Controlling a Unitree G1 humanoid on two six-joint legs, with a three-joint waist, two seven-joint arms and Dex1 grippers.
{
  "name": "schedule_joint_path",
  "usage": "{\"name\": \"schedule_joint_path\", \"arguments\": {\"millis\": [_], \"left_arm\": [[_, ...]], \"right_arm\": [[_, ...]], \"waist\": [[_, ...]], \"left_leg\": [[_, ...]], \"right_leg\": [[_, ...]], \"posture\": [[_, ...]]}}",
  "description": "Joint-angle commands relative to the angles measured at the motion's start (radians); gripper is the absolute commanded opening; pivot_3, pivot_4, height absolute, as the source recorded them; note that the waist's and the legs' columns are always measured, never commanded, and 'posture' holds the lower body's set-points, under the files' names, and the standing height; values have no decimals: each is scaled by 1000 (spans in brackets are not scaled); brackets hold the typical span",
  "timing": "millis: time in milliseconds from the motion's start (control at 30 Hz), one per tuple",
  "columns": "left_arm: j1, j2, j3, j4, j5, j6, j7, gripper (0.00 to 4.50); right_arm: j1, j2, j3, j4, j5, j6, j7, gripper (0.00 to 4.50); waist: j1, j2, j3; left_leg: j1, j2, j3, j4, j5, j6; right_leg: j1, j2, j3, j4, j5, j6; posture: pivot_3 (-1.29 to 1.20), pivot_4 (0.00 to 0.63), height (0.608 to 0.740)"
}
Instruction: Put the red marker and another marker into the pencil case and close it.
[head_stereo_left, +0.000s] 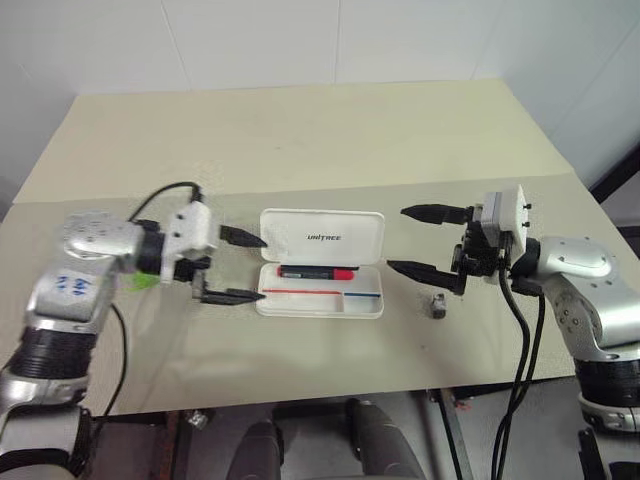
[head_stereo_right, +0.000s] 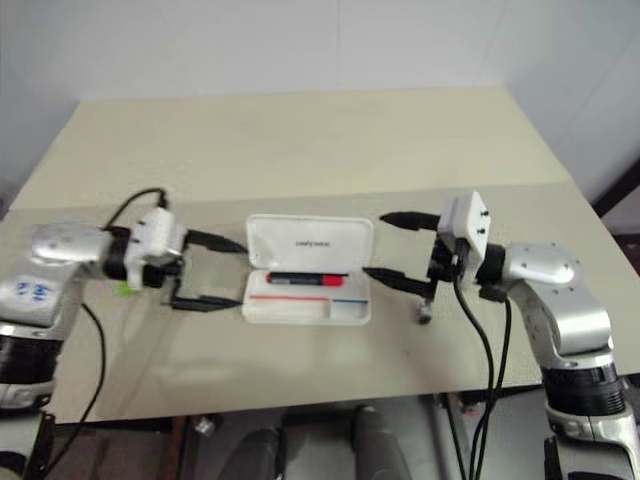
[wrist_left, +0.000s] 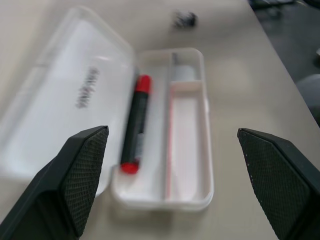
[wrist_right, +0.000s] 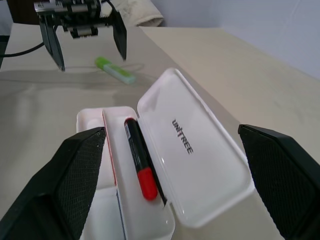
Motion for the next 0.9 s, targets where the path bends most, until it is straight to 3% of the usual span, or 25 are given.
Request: {"name": "schedule_joint_path", "arguments": {"millis": [33, 133, 300, 900], "left_arm": [[75, 96, 117, -16, -40, 36, -12, 4442], [137, 177, 175, 63, 1, 10, 5, 4442], [144, 259, 139, 298, 151, -183, 40, 4442], [-263, 144, -166, 942, 464, -453, 117, 4442]], "right_arm": [[-55, 21, 15, 6, 7, -29, 25, 4500], [-103, 43, 37, 22, 11, -33, 45, 4500], [-172, 77, 68, 34, 21, -26, 83, 4500], [-172, 82, 68, -10, 30, 4, 89, 4500]], "waist": [[-1, 0, 0], [-9, 0, 0], [-10, 0, 0], [-3, 0, 0]], "left_leg": [[0, 0, 0, 0, 0, 0], [0, 0, 1, -1, 0, 0], [1, 1, 0, -1, 0, 0], [-1, 0, 0, -1, 0, 0]], "right_leg": [[0, 0, 0, 0, 0, 0], [0, 0, 0, 0, 0, 0], [-1, 0, -1, 0, -2, -3], [-2, 0, -2, 1, -1, -1]], "posture": [[0, 150, 740], [0, 150, 740], [0, 150, 740], [0, 150, 740]]}}
